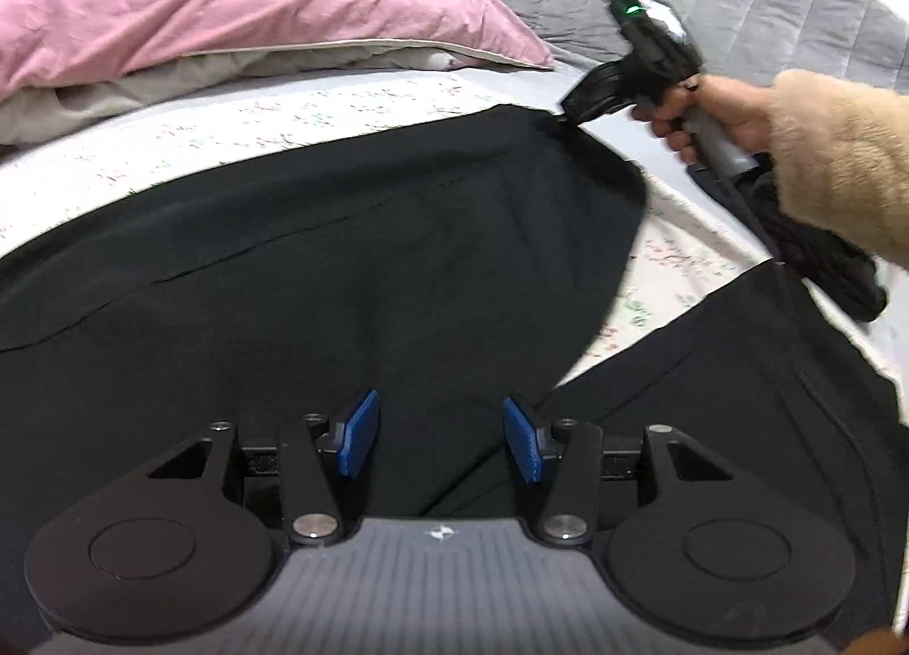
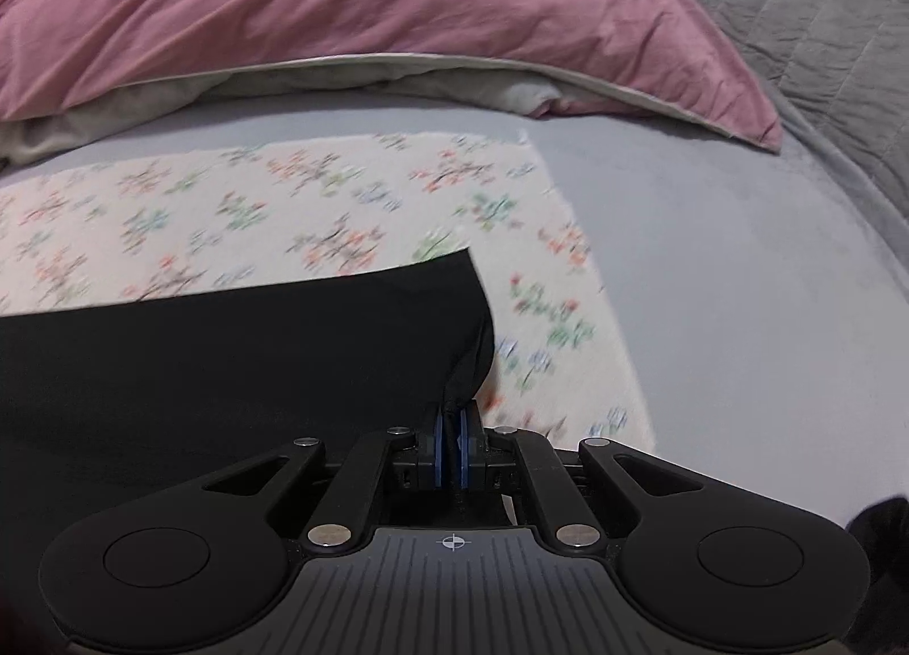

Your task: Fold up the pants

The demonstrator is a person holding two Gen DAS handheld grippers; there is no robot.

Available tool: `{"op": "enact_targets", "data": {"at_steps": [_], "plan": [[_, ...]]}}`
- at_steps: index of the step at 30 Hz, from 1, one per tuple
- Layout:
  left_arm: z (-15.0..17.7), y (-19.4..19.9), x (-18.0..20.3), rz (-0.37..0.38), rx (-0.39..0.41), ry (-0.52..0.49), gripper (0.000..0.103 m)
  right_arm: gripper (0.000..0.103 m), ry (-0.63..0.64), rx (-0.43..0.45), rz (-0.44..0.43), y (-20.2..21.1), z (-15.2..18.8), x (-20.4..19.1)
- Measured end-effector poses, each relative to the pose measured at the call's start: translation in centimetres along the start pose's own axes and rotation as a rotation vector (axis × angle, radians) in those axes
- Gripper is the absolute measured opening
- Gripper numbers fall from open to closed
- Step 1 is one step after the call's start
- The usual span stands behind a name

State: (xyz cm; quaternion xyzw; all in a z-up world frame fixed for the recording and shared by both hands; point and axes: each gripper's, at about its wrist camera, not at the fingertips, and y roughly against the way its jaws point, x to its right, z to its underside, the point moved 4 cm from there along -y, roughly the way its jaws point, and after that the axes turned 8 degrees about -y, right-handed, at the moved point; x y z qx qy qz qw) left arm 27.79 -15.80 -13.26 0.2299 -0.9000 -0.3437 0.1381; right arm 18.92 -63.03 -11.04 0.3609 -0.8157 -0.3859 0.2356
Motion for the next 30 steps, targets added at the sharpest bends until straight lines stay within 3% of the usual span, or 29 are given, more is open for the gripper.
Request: {"op": "enact_targets", "data": {"at_steps": [2, 4, 7, 9, 10, 15, 18, 26, 30], "plan": [[0.1, 0.0, -0.1, 0.026, 0.001, 0.013, 0.075, 0.007, -0.006, 0.015, 0.030, -0.9, 0.0, -0.2], [0.2, 0.2, 0.6, 0.044, 0.001, 0.001, 0.075, 0.010, 0.033, 0.041, 0.131, -1.8, 0.4, -0.8], [0.5, 1.1, 0.8, 0.063, -0.003, -0.001, 0.075, 0.039, 0.077, 0.073, 0.259, -2.1, 0.9, -1.3], [0.4, 1.7, 0.7, 0.058, 0.000, 0.008, 0.075, 0.056, 0.074, 0.074, 0.278, -1.7, 0.5, -1.1], [0.5, 2.1, 0.7, 0.043, -0.002, 0.013, 0.075, 0.064, 0.069, 0.071, 0.262, -1.4, 0.3, -1.0], [1.3, 3.9, -0.1, -0.111, -0.011, 0.060, 0.085, 0.071, 0.113, 0.089, 0.155, 1.2, -0.7, -2.3], [1.5, 4.9, -1.7, -0.214, -0.027, 0.150, 0.087, 0.077, 0.173, 0.090, 0.032, 2.4, -1.1, -5.0], [2.5, 6.3, -5.4, -0.437, -0.111, 0.352, 0.098, 0.077, 0.335, 0.045, -0.287, 3.8, -1.0, -17.1], [3.1, 6.3, -6.6, -0.463, -0.123, 0.417, 0.100, 0.077, 0.448, 0.027, -0.398, 4.0, -0.1, -23.9]]}}
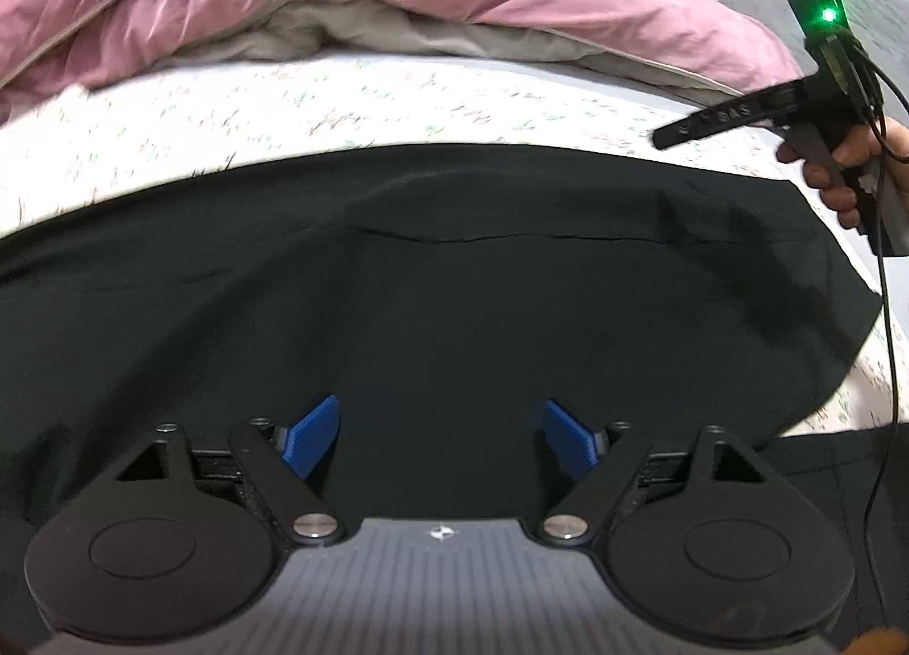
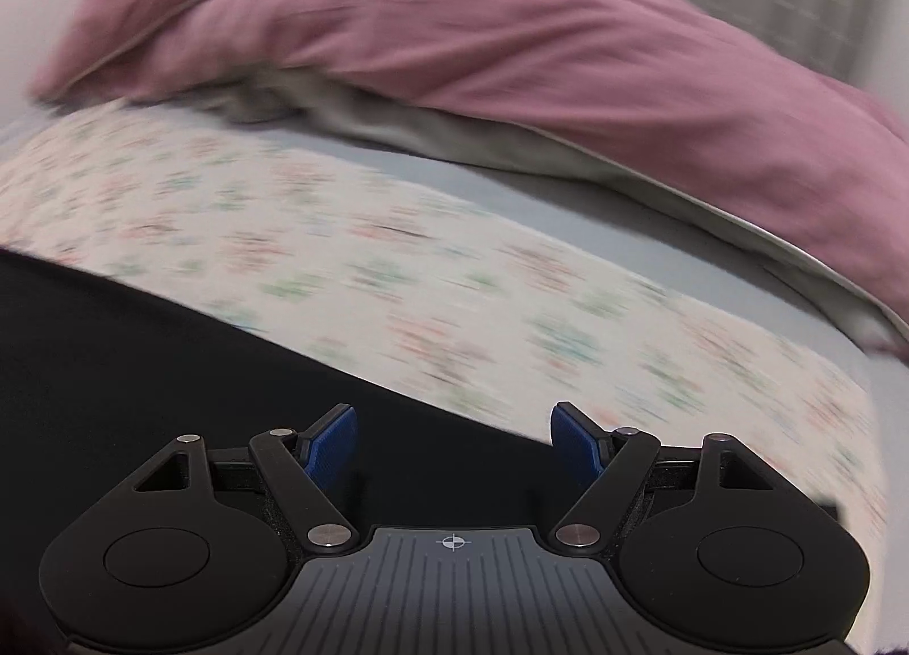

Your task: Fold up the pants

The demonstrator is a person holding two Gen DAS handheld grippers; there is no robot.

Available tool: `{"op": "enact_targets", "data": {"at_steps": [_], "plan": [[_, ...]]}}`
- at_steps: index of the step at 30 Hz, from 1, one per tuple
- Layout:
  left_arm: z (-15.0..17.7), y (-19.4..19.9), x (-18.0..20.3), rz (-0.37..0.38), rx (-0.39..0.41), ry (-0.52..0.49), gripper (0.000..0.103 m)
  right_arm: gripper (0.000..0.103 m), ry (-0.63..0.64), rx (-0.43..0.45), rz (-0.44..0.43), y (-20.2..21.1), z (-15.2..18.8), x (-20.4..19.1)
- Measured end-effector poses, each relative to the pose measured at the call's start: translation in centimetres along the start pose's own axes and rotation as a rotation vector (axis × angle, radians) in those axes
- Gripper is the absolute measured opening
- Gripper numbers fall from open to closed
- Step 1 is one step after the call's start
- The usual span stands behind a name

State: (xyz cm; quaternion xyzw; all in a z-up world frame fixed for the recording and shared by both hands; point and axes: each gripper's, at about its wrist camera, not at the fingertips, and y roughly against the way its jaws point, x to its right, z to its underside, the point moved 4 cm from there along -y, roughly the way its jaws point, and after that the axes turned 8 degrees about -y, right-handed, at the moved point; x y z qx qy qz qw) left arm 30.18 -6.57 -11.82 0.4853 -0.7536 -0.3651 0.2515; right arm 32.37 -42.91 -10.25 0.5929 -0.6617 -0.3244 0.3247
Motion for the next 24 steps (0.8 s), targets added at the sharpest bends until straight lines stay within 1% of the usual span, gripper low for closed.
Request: {"op": "enact_targets", "data": {"at_steps": [2, 4, 6, 8, 10, 12, 13, 14, 15, 16, 17, 19, 21, 24], "plan": [[0.3, -0.2, -0.3, 0.014, -0.005, 0.026, 0.101, 0.077, 0.047, -0.027, -0.038, -1.4, -0.9, -2.7], [0.4, -0.3, 0.0, 0.019, -0.001, 0.015, 0.103, 0.077, 0.087, -0.048, -0.065, -2.9, -1.5, -4.7], [0.6, -0.3, 0.2, 0.020, 0.003, 0.008, 0.103, 0.077, 0.121, -0.083, -0.087, -4.5, -2.1, -6.5], [0.7, -0.5, 0.5, 0.016, 0.006, -0.007, 0.103, 0.073, 0.151, -0.116, -0.115, -6.0, -2.3, -7.7], [1.0, -0.5, 0.9, 0.007, 0.008, -0.021, 0.103, 0.073, 0.177, -0.173, -0.133, -7.5, -2.2, -8.8], [1.1, -0.4, 1.1, -0.001, 0.012, -0.030, 0.103, 0.069, 0.191, -0.193, -0.139, -8.3, -2.3, -9.3], [1.2, -0.4, 1.0, -0.002, 0.015, -0.031, 0.103, 0.058, 0.189, -0.209, -0.152, -8.5, -2.4, -9.5], [1.2, -0.4, 1.1, -0.005, 0.018, -0.032, 0.103, 0.042, 0.186, -0.226, -0.172, -8.5, -2.5, -9.7], [1.3, -0.4, 1.1, -0.007, 0.021, -0.034, 0.103, 0.032, 0.181, -0.249, -0.201, -8.3, -2.5, -9.9], [1.2, -0.5, 1.1, -0.008, 0.022, -0.037, 0.103, 0.015, 0.180, -0.267, -0.216, -8.1, -2.5, -10.2], [1.3, -0.5, 1.1, -0.010, 0.023, -0.042, 0.103, 0.004, 0.189, -0.279, -0.209, -7.9, -2.5, -10.5], [1.2, -0.5, 1.0, -0.002, 0.027, -0.045, 0.103, 0.001, 0.223, -0.255, -0.157, -7.0, -2.5, -11.1], [1.1, -0.3, 0.3, 0.023, 0.049, -0.018, 0.103, 0.000, 0.228, -0.188, -0.112, -5.2, -2.7, -11.7], [1.1, 0.7, -1.2, 0.068, 0.092, 0.076, 0.103, 0.000, 0.226, -0.092, -0.079, -1.1, -2.9, -12.4]]}}
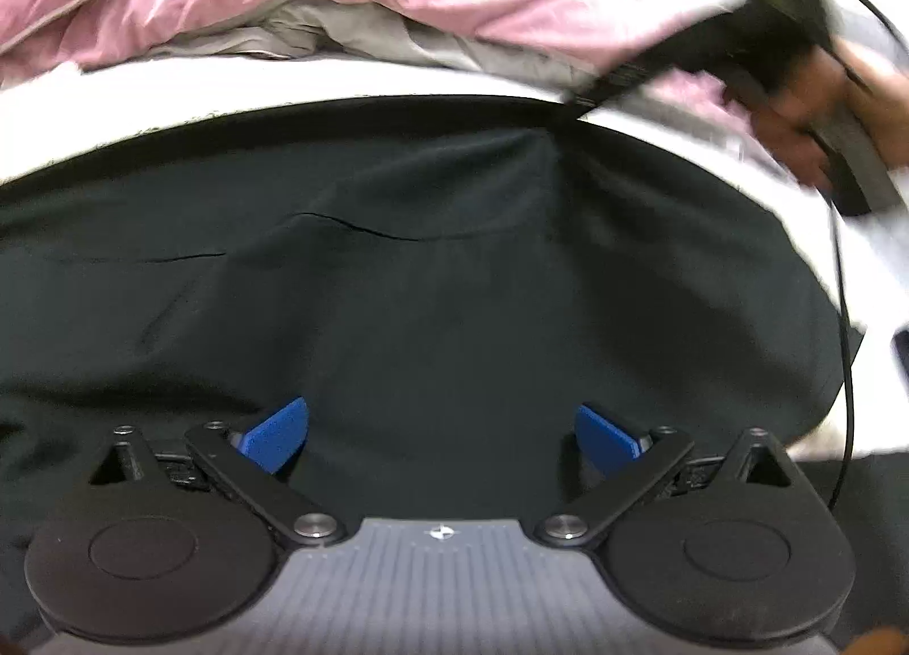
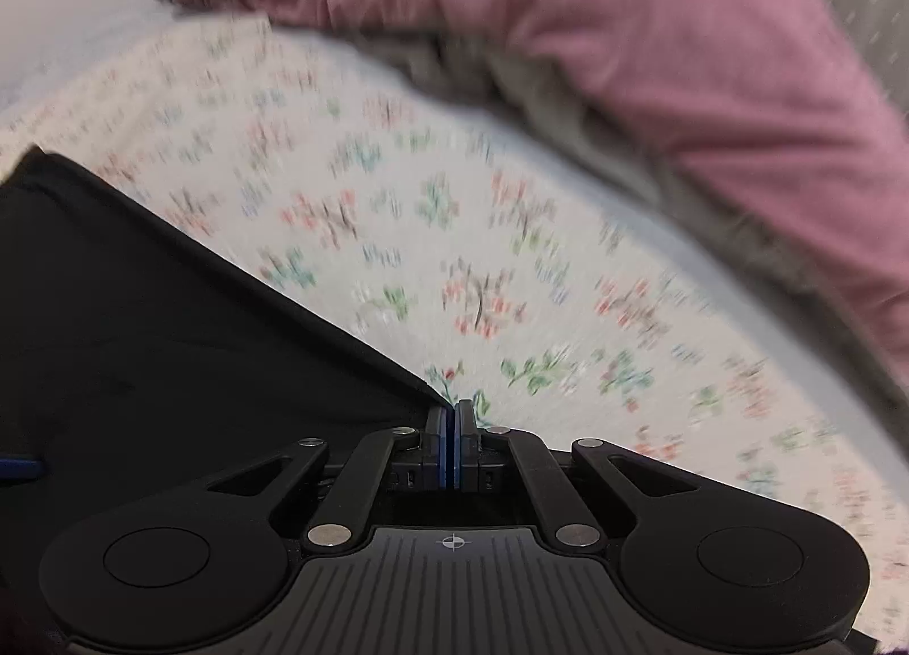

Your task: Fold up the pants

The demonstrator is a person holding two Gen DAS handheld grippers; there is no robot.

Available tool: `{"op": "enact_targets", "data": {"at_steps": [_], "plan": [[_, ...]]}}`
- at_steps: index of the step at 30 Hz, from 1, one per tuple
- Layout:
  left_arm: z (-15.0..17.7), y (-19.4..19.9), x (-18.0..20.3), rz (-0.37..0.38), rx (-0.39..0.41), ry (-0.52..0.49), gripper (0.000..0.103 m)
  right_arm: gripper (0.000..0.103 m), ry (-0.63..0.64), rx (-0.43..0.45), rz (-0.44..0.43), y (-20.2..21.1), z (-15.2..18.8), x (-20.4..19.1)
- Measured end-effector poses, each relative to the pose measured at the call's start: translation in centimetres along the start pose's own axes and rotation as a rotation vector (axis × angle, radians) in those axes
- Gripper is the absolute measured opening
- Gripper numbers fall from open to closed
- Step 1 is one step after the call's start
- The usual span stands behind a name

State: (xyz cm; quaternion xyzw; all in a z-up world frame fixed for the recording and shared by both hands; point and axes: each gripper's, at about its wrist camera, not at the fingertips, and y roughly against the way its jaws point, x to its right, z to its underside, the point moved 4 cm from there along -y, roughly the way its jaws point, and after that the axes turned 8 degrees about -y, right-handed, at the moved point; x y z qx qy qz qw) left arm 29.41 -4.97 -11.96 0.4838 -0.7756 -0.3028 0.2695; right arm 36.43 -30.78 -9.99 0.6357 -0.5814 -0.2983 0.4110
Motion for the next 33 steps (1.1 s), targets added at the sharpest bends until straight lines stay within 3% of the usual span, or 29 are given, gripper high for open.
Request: {"op": "enact_targets", "data": {"at_steps": [6, 11, 17, 20, 25, 26, 28, 29, 31, 33], "plan": [[-0.5, 5.7, -4.0, -0.002, 0.137, 0.172, 0.103, 0.000, 0.079, 0.145, 0.075, 8.7, 2.1, -4.0], [0.3, 10.4, -9.5, -0.013, 0.229, 0.341, 0.103, 0.000, 0.142, 0.208, 0.128, 12.9, 6.6, -7.6], [0.5, 12.1, -16.4, -0.094, 0.262, 0.462, 0.101, 0.000, 0.134, 0.189, 0.132, 12.8, 12.8, -10.7], [0.8, 11.6, -18.9, -0.109, 0.249, 0.543, 0.097, 0.000, 0.107, 0.156, 0.110, 11.6, 15.1, -11.6], [-0.4, 9.3, -21.6, -0.151, 0.191, 0.581, 0.093, 0.000, 0.069, 0.103, 0.087, 9.4, 17.2, -12.6], [-0.9, 8.7, -21.8, -0.163, 0.182, 0.577, 0.089, 0.000, 0.065, 0.095, 0.084, 9.0, 17.5, -12.7], [-1.4, 7.6, -21.9, -0.178, 0.153, 0.572, 0.063, 0.000, 0.058, 0.077, 0.079, 8.4, 18.3, -12.9], [-1.5, 7.1, -22.0, -0.187, 0.135, 0.576, 0.032, 0.000, 0.054, 0.072, 0.078, 8.1, 18.4, -12.9], [-1.4, 6.5, -22.2, -0.196, 0.118, 0.588, 0.025, 0.000, 0.031, 0.065, 0.066, 8.1, 18.4, -12.7], [-1.6, 6.2, -22.3, -0.211, 0.124, 0.565, 0.025, 0.009, -0.014, 0.054, 0.028, 8.5, 18.1, -12.1]]}}
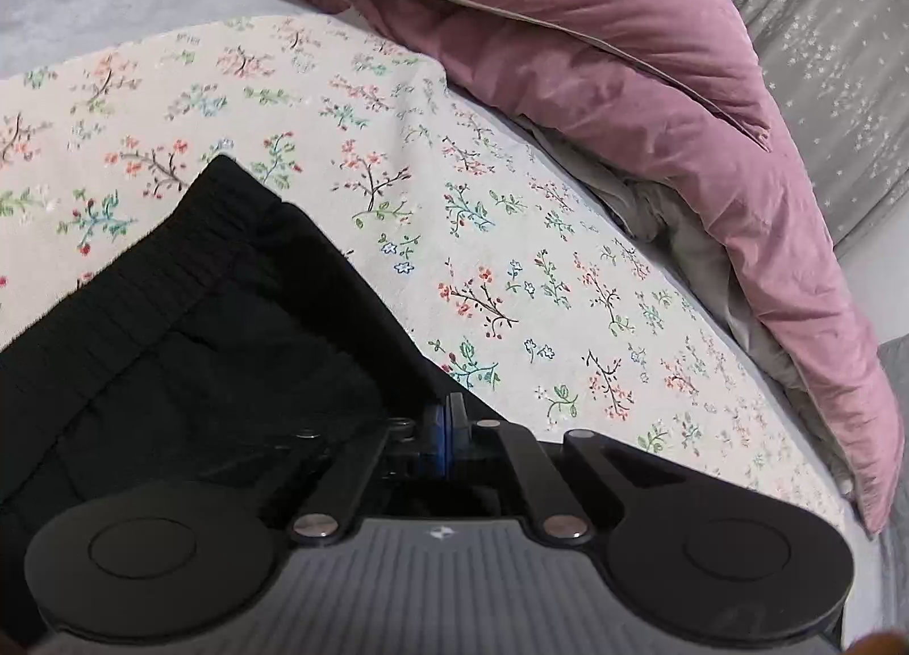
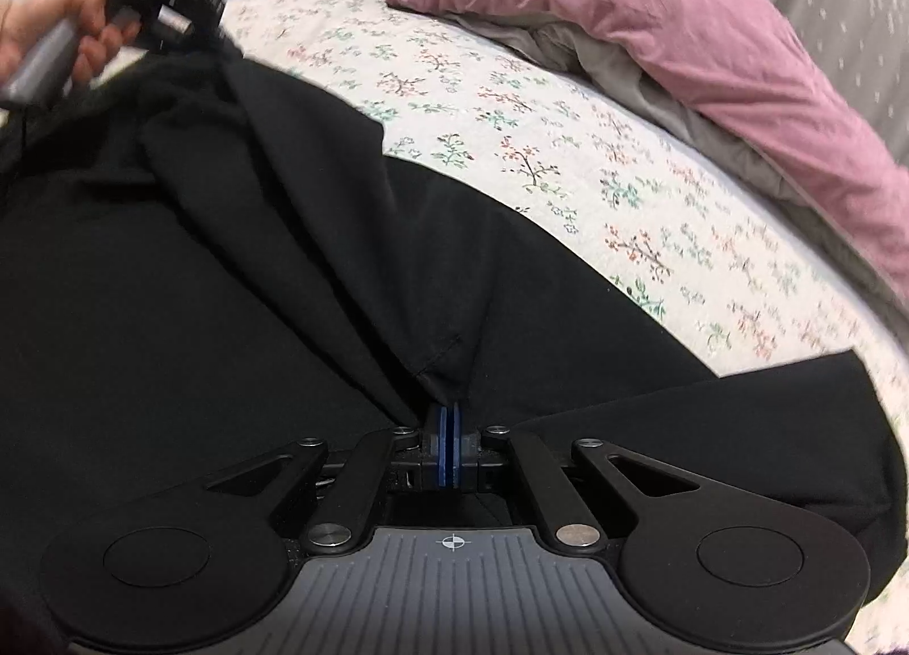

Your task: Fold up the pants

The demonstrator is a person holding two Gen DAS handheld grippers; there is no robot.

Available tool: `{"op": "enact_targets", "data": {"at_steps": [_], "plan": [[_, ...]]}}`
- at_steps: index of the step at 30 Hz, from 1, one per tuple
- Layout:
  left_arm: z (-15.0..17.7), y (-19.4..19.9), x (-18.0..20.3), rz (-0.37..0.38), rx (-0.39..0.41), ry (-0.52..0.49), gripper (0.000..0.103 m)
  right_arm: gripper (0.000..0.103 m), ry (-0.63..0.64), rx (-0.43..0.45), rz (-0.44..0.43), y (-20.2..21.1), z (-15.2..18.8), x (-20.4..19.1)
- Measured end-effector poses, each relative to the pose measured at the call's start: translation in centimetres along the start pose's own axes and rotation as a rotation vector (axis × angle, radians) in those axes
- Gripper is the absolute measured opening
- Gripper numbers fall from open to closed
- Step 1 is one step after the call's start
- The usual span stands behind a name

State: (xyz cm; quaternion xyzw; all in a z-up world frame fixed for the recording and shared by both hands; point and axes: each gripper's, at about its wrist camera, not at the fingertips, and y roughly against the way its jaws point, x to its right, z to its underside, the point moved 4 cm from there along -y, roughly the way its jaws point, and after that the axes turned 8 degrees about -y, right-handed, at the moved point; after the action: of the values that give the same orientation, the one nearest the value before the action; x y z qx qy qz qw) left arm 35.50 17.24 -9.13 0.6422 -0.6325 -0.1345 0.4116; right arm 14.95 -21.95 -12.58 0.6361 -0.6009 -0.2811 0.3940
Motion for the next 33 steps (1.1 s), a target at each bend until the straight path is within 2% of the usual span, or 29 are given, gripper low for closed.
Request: {"op": "enact_targets", "data": {"at_steps": [3, 5, 6, 10, 14, 17, 23, 25, 28, 30, 31, 33], "plan": [[0.4, 0.3, 0.1, -0.013, 0.008, -0.041, 0.025, 0.024, -0.079, -0.021, -0.034, 1.6, -0.7, 1.5], [0.4, 0.1, 0.0, -0.015, 0.005, -0.043, 0.025, 0.044, -0.124, -0.010, -0.041, 3.0, -1.5, 3.1], [0.5, 0.2, -0.1, -0.011, 0.006, -0.045, 0.025, 0.049, -0.154, 0.003, -0.038, 3.7, -2.0, 4.2], [0.3, 0.0, 0.0, -0.006, 0.010, -0.056, 0.025, 0.052, -0.274, 0.009, 0.026, 4.4, -4.3, 9.7], [0.4, 0.0, 0.2, -0.008, 0.009, -0.067, 0.025, 0.054, -0.354, -0.036, 0.185, 2.1, -6.6, 15.6], [0.4, -0.1, 0.2, -0.002, 0.007, -0.072, 0.025, 0.066, -0.474, -0.067, 0.254, 0.0, -7.8, 19.9], [0.4, -0.4, 0.0, 0.001, 0.003, -0.068, 0.025, 0.066, -0.699, -0.100, 0.328, -4.4, -8.1, 26.2], [0.5, -0.6, 0.1, -0.006, 0.001, -0.063, 0.025, 0.066, -0.785, -0.125, 0.364, -6.2, -7.8, 27.6], [0.6, -0.7, 0.2, -0.009, -0.010, -0.074, 0.025, 0.065, -0.837, -0.172, 0.424, -8.2, -7.1, 28.3], [0.6, -0.7, 0.2, -0.010, -0.011, -0.078, 0.025, 0.061, -0.842, -0.205, 0.461, -9.6, -6.5, 28.2], [0.5, -0.7, 0.2, -0.010, -0.011, -0.078, 0.025, 0.060, -0.848, -0.194, 0.471, -9.8, -6.2, 28.2], [0.5, -0.7, 0.1, -0.009, -0.010, -0.073, 0.025, 0.042, -0.834, -0.163, 0.495, -9.8, -6.0, 28.1]]}}
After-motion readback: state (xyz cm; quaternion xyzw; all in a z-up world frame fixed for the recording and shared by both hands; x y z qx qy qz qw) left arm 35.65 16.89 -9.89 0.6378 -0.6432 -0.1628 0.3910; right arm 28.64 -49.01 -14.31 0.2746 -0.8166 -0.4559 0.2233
